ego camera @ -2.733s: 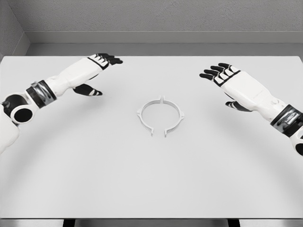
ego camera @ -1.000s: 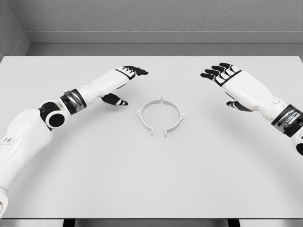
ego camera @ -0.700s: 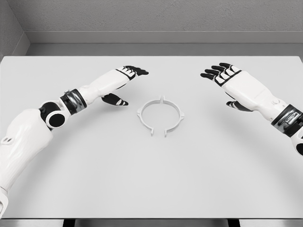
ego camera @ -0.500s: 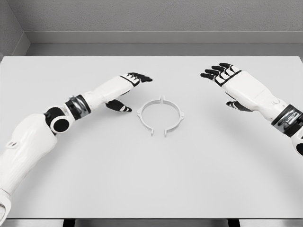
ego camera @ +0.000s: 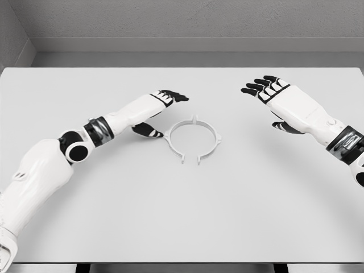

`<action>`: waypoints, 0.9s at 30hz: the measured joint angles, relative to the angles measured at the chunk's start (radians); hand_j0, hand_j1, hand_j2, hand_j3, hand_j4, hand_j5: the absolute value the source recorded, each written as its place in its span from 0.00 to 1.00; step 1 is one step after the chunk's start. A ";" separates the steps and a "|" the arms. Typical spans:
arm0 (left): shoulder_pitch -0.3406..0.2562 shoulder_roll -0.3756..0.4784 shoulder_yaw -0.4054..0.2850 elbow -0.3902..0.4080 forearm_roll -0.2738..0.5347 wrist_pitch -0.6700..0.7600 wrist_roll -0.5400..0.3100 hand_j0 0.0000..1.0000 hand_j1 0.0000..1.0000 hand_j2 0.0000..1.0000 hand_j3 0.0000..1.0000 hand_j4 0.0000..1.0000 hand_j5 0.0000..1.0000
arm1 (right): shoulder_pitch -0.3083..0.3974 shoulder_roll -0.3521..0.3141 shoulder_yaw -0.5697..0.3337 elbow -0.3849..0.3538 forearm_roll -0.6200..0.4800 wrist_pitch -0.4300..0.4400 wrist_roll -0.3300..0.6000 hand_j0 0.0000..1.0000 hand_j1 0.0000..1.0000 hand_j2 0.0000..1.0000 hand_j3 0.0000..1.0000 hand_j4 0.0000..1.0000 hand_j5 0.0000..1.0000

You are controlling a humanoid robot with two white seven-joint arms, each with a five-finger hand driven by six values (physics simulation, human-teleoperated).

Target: Assemble PVC drainage pipe clamps

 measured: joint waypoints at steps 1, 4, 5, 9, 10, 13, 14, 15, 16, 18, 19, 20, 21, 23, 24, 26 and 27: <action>0.000 -0.003 0.000 -0.001 0.000 0.000 0.000 1.00 1.00 1.00 1.00 1.00 1.00 | 0.000 0.000 0.000 0.000 0.000 0.000 0.000 1.00 1.00 1.00 1.00 1.00 1.00; -0.002 -0.011 -0.003 -0.002 -0.003 0.000 0.000 1.00 1.00 1.00 1.00 1.00 1.00 | 0.000 0.000 0.000 0.000 0.000 0.000 0.000 1.00 1.00 1.00 1.00 1.00 1.00; -0.002 -0.013 -0.004 -0.002 -0.004 0.000 0.000 1.00 1.00 1.00 1.00 1.00 1.00 | 0.000 0.000 0.000 0.000 0.000 0.000 0.000 1.00 1.00 1.00 1.00 1.00 1.00; -0.002 -0.018 -0.006 -0.002 -0.006 0.000 0.000 1.00 1.00 1.00 1.00 1.00 1.00 | 0.000 0.000 0.000 0.000 0.000 0.000 0.000 1.00 1.00 1.00 1.00 1.00 1.00; -0.002 -0.019 -0.006 -0.002 -0.006 0.000 0.000 1.00 1.00 1.00 1.00 1.00 1.00 | 0.000 0.000 0.000 0.000 0.000 0.000 0.000 1.00 1.00 1.00 1.00 1.00 1.00; 0.000 -0.028 -0.008 -0.002 -0.007 0.000 0.000 1.00 1.00 1.00 1.00 1.00 1.00 | 0.000 0.000 0.000 0.000 0.000 0.000 0.000 1.00 1.00 1.00 1.00 1.00 1.00; 0.000 -0.030 -0.008 -0.002 -0.007 0.000 0.000 1.00 1.00 1.00 1.00 1.00 1.00 | 0.000 0.000 0.000 0.000 0.000 0.000 0.000 1.00 1.00 1.00 1.00 1.00 1.00; 0.000 -0.031 -0.008 -0.002 -0.007 0.000 0.000 1.00 1.00 1.00 1.00 1.00 1.00 | 0.000 0.000 0.000 0.000 0.000 0.000 0.000 1.00 1.00 1.00 1.00 1.00 1.00; 0.000 -0.032 -0.008 -0.002 -0.007 0.000 0.000 1.00 1.00 1.00 1.00 1.00 1.00 | 0.000 0.000 0.000 0.000 0.000 0.000 0.000 1.00 1.00 1.00 1.00 1.00 1.00; 0.005 -0.035 -0.008 -0.003 -0.010 0.000 0.000 1.00 1.00 1.00 1.00 1.00 1.00 | 0.003 0.000 0.000 -0.001 0.000 0.000 0.000 1.00 1.00 1.00 1.00 1.00 1.00; 0.005 -0.037 -0.008 -0.003 -0.011 0.000 0.000 1.00 1.00 1.00 1.00 1.00 1.00 | 0.003 0.000 0.000 -0.001 0.000 0.000 0.000 1.00 1.00 1.00 1.00 1.00 1.00; 0.005 -0.038 -0.008 -0.003 -0.012 0.000 0.000 1.00 1.00 1.00 1.00 1.00 1.00 | 0.003 0.000 0.000 -0.001 0.000 0.000 0.000 1.00 1.00 1.00 1.00 1.00 1.00; 0.005 -0.039 -0.009 -0.003 -0.013 0.000 0.000 1.00 1.00 1.00 1.00 1.00 1.00 | 0.003 0.000 0.000 -0.001 0.000 0.000 0.000 1.00 1.00 1.00 1.00 1.00 1.00; 0.005 -0.040 -0.009 -0.002 -0.014 0.000 0.000 1.00 1.00 1.00 1.00 1.00 1.00 | 0.003 0.000 0.000 -0.001 0.000 0.000 0.000 1.00 1.00 1.00 1.00 1.00 1.00; 0.005 -0.040 -0.009 -0.002 -0.014 0.000 0.000 1.00 1.00 1.00 1.00 1.00 1.00 | 0.003 0.000 0.000 -0.001 0.000 0.000 0.000 1.00 1.00 1.00 1.00 1.00 1.00; 0.005 -0.041 -0.009 -0.002 -0.014 0.000 0.000 1.00 1.00 1.00 1.00 1.00 1.00 | 0.003 0.000 0.000 -0.002 0.000 0.000 0.000 1.00 1.00 1.00 1.00 1.00 1.00; 0.005 -0.041 -0.009 -0.002 -0.014 0.000 0.000 1.00 1.00 1.00 1.00 1.00 1.00 | 0.003 0.000 0.000 -0.002 0.000 0.000 0.000 1.00 1.00 1.00 1.00 1.00 1.00</action>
